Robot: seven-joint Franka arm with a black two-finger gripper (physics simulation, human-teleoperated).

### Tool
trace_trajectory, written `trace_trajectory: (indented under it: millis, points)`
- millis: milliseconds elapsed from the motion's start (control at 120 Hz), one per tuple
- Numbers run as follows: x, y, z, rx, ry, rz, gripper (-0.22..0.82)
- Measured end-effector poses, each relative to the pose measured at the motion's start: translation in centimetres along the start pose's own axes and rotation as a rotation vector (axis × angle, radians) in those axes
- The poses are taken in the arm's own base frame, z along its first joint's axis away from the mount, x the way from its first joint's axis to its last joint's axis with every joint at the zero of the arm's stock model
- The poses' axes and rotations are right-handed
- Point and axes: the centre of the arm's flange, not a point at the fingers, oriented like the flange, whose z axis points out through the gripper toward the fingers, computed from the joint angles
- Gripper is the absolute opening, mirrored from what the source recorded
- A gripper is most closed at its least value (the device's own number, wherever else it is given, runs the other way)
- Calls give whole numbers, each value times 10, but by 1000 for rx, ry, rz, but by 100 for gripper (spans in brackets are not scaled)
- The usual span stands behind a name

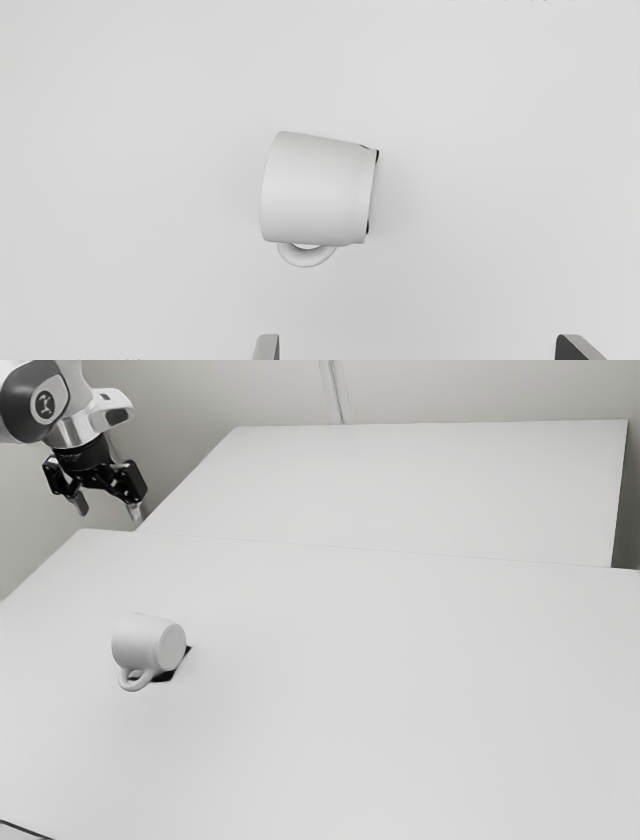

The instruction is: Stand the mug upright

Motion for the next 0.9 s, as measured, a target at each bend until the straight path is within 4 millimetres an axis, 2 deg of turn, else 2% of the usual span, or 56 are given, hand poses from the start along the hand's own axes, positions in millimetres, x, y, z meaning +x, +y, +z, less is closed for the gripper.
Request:
trace_trajectory:
  millis: [175, 300, 383, 442, 617, 742, 900]
  points:
    - [-1, -9, 9, 3, -17, -52, 60]
    - [-8, -55, 27, 0, -55, -163, 60]
    - [-11, -84, 43, -86, -87, -261, 60]
    - [-10, -107, 61, -152, -117, -331, 60]
    - [8, -170, 134, -333, -195, -453, 60]
    - [28, -190, 184, -433, -220, -451, 60]
    - [39, -215, 245, -559, -231, -434, 60]
